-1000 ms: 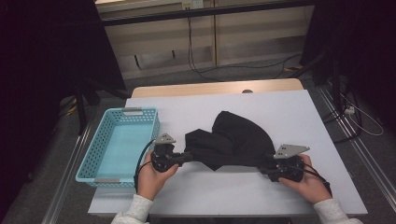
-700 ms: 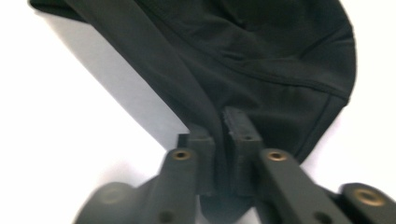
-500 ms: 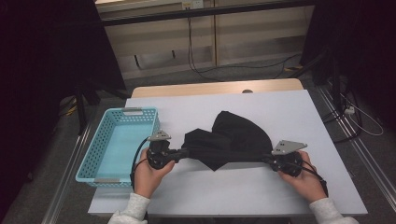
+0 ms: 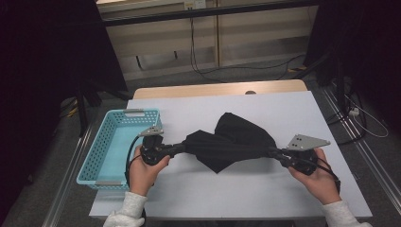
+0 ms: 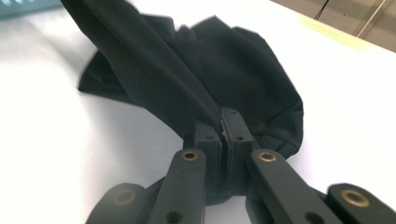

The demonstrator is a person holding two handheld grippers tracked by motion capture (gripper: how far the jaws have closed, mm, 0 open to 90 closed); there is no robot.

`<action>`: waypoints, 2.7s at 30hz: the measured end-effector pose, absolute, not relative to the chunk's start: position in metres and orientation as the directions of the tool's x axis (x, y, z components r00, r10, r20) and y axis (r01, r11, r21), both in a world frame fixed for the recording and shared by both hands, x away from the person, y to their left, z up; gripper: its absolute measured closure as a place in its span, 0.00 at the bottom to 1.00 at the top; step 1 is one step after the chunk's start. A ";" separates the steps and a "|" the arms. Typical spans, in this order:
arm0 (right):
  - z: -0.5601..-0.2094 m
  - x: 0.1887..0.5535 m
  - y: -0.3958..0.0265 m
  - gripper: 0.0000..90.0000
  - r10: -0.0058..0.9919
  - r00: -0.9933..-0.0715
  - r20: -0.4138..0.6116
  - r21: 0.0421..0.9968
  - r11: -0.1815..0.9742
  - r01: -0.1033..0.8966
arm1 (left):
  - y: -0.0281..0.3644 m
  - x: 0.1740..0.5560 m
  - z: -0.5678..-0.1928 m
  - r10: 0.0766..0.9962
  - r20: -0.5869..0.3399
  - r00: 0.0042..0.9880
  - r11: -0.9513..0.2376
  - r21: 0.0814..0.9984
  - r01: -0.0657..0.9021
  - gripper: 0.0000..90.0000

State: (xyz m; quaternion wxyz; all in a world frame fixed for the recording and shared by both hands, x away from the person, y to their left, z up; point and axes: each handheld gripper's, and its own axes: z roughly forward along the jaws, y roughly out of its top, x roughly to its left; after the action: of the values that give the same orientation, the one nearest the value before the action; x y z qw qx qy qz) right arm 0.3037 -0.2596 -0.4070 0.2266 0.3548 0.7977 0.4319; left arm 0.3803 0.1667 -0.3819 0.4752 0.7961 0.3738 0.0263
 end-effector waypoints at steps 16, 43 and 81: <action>-0.449 0.328 -0.245 0.86 0.768 -0.640 -0.026 0.753 0.436 0.493 | 0.161 0.398 -0.401 0.672 -0.303 0.676 -0.295 0.728 0.619 0.95; -0.453 0.310 -0.244 0.56 0.748 -0.661 -0.052 0.762 0.458 0.457 | 0.166 0.399 -0.402 0.683 -0.320 0.656 -0.278 0.717 0.639 0.95; -0.446 0.316 -0.296 0.95 0.844 -0.500 0.192 0.786 0.173 0.594 | 0.136 0.395 -0.418 0.633 -0.251 0.732 -0.314 0.781 0.540 0.47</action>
State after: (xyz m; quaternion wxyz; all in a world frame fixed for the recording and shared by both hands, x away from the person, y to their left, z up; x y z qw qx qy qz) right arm 0.3159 -0.2959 -0.4460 0.1457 0.4782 0.7518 0.4300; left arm 0.3952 0.1356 -0.4183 0.4598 0.8091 0.3624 0.0510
